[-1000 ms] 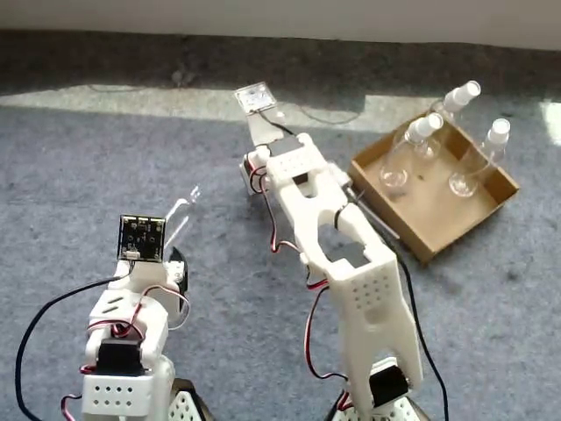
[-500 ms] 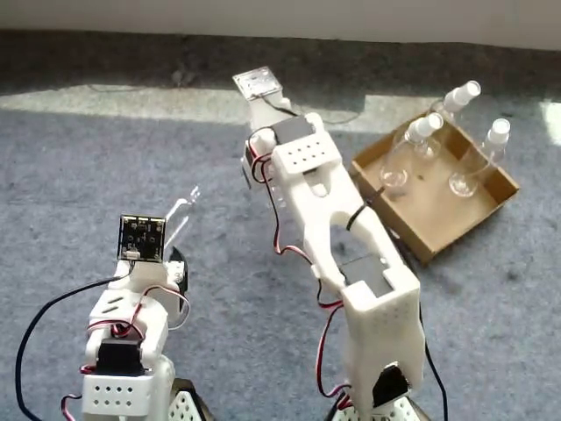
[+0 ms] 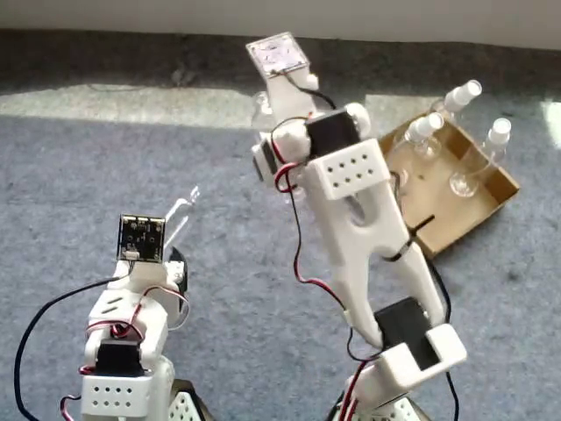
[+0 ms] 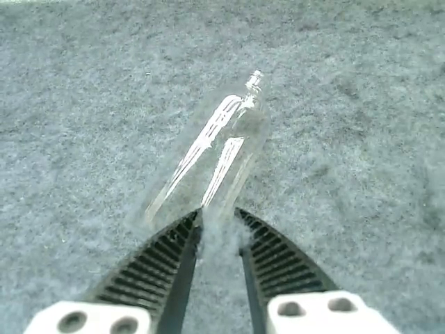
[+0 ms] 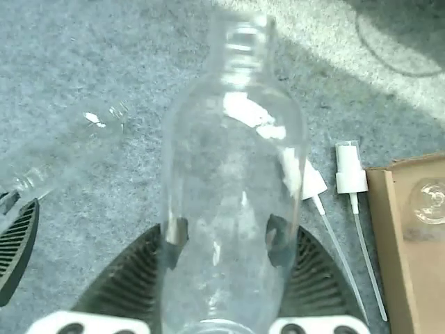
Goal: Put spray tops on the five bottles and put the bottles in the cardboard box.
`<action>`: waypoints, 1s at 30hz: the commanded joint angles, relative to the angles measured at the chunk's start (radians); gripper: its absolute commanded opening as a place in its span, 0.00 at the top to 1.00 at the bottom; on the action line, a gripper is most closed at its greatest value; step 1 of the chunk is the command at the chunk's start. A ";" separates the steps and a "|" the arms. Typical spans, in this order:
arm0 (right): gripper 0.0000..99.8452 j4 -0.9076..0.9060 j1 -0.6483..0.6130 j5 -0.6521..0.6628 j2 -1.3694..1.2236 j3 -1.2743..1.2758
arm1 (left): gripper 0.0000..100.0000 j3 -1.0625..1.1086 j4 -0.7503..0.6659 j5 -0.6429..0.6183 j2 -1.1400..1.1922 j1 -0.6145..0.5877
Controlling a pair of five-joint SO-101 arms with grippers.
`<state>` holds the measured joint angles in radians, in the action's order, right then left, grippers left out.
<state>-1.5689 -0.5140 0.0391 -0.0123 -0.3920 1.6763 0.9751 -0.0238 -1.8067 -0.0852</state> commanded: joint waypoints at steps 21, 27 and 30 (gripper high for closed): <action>0.94 0.045 0.004 0.072 0.605 0.618 | 0.95 0.019 0.057 0.009 -0.010 0.013; 0.94 0.341 0.005 0.215 0.842 1.041 | 0.95 0.019 0.198 0.009 -0.012 0.013; 0.94 0.524 0.004 0.216 0.963 1.268 | 0.95 0.019 0.272 0.009 -0.012 0.013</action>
<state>-1.2221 -0.5140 0.2401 0.8224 0.7020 1.6763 1.1699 -0.0238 -1.8067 -0.0852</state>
